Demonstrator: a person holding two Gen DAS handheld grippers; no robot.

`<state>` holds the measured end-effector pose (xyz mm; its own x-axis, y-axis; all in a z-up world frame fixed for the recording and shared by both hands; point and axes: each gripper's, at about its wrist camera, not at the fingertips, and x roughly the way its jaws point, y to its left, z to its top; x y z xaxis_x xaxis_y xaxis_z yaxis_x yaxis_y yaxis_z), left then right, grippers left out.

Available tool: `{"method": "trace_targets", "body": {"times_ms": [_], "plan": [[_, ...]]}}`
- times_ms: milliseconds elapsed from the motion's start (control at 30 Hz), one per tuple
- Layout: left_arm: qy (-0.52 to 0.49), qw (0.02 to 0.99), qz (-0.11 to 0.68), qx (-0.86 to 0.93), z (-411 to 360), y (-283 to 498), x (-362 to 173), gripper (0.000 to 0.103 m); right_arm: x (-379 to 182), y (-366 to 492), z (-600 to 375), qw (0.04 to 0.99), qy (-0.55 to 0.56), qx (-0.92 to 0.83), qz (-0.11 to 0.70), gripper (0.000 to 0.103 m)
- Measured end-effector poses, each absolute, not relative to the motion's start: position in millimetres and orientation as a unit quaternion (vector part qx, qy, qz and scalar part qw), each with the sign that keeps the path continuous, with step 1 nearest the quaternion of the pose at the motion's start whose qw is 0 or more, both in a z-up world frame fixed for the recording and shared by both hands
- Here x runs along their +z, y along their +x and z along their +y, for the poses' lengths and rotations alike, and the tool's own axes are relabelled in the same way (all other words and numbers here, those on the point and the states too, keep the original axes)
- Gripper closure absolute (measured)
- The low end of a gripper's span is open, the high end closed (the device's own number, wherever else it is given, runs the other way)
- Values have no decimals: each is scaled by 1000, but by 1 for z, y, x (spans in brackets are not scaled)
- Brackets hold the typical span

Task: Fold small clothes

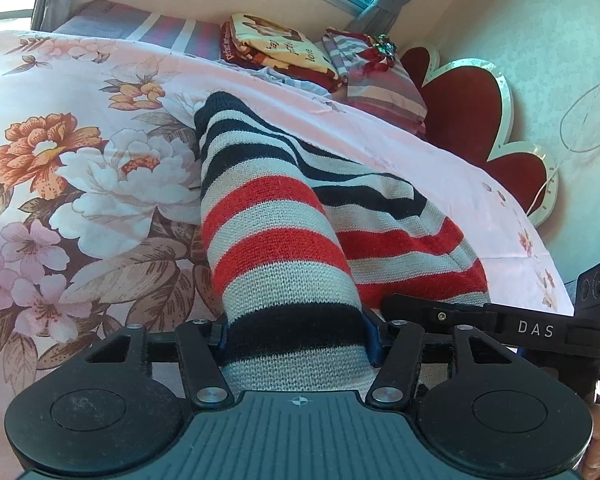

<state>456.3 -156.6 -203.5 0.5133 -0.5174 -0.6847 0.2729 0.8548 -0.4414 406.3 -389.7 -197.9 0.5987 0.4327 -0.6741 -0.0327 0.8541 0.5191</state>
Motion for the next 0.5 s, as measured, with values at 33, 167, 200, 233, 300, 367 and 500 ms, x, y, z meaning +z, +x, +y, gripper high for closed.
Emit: {"method": "trace_targets", "body": {"times_ms": [33,167,200,233,300,367,500], "plan": [[-139,859,436,-230,-156,456,-201,47,-196,405,-390,864,236,137,424,60],[-129,864,430,-227,-152,450,-189,47,-187,402,-387,864,245,147,415,61],[-129,865,428,-227,-149,449,-186,47,-184,401,-385,863,246,151,414,61],[-129,866,427,-225,-145,447,-182,47,-181,399,-382,864,244,155,412,61],[-129,870,421,-222,-137,441,-176,47,-175,398,-374,866,240,161,409,61],[-127,874,415,-217,-126,436,-168,47,-170,396,-365,866,242,167,404,61],[-125,882,404,-206,-96,424,-154,47,-161,395,-342,866,244,181,398,61]]}}
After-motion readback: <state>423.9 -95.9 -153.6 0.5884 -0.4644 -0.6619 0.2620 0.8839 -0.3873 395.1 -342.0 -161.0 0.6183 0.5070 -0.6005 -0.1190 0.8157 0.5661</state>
